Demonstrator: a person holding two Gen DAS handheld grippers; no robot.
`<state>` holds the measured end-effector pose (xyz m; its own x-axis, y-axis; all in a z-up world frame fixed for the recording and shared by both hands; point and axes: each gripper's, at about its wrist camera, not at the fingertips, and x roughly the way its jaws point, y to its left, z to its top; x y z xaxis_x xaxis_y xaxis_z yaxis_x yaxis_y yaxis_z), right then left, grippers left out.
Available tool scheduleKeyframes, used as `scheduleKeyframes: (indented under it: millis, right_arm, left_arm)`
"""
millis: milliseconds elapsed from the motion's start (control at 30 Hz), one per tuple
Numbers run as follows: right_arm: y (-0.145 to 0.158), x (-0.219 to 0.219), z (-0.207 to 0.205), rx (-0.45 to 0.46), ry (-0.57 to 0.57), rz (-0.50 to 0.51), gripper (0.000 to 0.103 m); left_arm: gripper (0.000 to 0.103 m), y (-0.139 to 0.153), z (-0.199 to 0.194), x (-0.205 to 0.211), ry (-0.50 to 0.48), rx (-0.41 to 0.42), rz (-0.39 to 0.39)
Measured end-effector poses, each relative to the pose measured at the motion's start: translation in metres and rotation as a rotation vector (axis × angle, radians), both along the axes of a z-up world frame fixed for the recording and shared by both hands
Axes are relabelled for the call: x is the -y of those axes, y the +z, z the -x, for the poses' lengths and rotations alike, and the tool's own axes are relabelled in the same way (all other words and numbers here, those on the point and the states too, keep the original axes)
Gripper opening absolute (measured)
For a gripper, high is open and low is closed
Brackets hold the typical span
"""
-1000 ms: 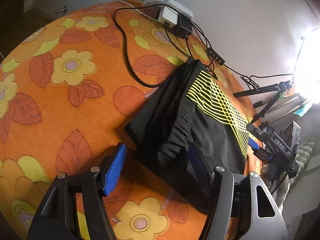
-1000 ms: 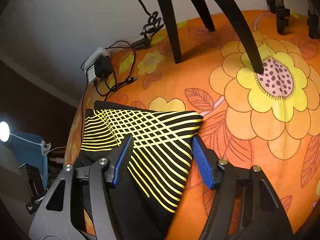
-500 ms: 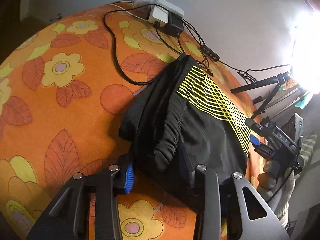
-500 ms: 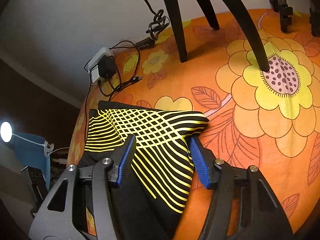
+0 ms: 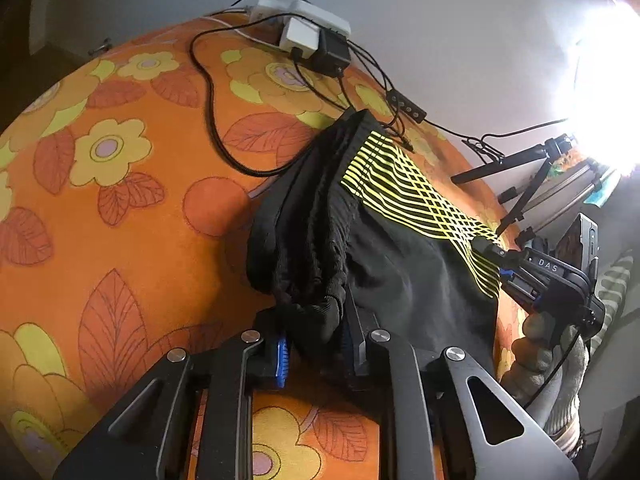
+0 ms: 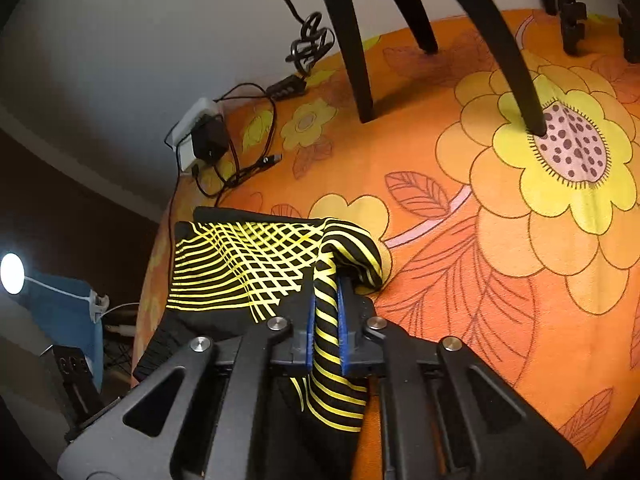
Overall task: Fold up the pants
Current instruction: 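Lift the striped shorts with both grippers and carry them toward the pillow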
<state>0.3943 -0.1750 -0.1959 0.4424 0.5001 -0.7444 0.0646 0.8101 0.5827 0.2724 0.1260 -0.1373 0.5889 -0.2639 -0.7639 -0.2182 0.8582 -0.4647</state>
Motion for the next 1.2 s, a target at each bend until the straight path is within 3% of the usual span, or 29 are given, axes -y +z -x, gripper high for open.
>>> scheduleKeyframes:
  millis: [300, 567, 1200]
  right_arm:
    - [0.041, -0.019, 0.004, 0.107, 0.055, 0.103, 0.008]
    - [0.094, -0.04, 0.015, 0.226, 0.107, 0.194, 0.008]
    - [0.197, -0.03, 0.083, 0.357, 0.135, 0.305, 0.008]
  left_arm:
    - [0.017, 0.012, 0.005, 0.001, -0.006, 0.052, 0.001]
    - [0.017, 0.04, 0.015, 0.022, -0.056, 0.139, -0.051]
    - [0.017, 0.094, 0.055, 0.086, -0.157, 0.257, -0.07]
